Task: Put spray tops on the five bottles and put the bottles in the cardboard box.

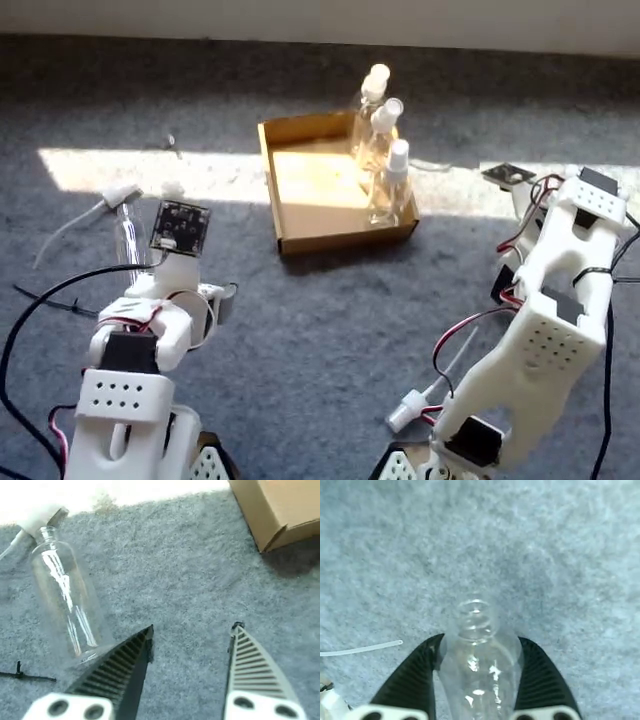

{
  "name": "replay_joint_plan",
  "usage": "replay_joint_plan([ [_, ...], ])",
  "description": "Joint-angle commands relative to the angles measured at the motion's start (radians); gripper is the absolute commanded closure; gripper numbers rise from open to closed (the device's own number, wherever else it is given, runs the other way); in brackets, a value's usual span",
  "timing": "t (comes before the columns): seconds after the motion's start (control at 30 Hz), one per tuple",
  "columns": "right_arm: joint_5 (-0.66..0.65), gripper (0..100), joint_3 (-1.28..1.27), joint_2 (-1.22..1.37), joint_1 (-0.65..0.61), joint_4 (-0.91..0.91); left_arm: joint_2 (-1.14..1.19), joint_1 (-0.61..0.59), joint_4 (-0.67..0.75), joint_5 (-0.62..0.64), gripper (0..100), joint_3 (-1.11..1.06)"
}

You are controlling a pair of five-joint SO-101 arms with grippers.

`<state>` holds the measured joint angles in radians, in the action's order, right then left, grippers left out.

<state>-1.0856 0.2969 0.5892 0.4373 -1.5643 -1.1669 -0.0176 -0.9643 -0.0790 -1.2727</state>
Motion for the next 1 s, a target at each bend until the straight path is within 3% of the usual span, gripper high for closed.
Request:
replay_joint_plan([
  [0.0, 0.103, 99.5, 0.071, -0.025, 0.071, -0.012, -0.002, 0.120, -0.040, -0.075, 77, 0.068],
  [0.13, 0.046, 99.5, 0.150, -0.113, 0.124, -0.022, 0.001, 0.219, -0.147, -0.101, 77, 0.200],
  [0.27, 0.023, 99.5, 0.110, -0.182, 0.130, -0.068, 0.031, 0.390, -0.269, -0.133, 77, 0.363],
  [0.4, 0.034, 99.5, 0.067, -0.206, 0.093, -0.061, 0.260, 0.572, -0.321, -0.138, 77, 0.484],
  [0.63, 0.198, 99.5, 0.068, -0.205, 0.054, -0.012, 0.742, 0.862, -0.187, -0.137, 77, 0.587],
  [0.87, 0.198, 99.5, 0.062, -0.202, 0.160, 0.030, 0.905, 0.912, -0.051, -0.124, 77, 0.607],
  [0.97, 0.201, 99.5, 0.062, -0.200, 0.163, 0.070, 0.905, 0.914, -0.009, -0.040, 77, 0.628],
])
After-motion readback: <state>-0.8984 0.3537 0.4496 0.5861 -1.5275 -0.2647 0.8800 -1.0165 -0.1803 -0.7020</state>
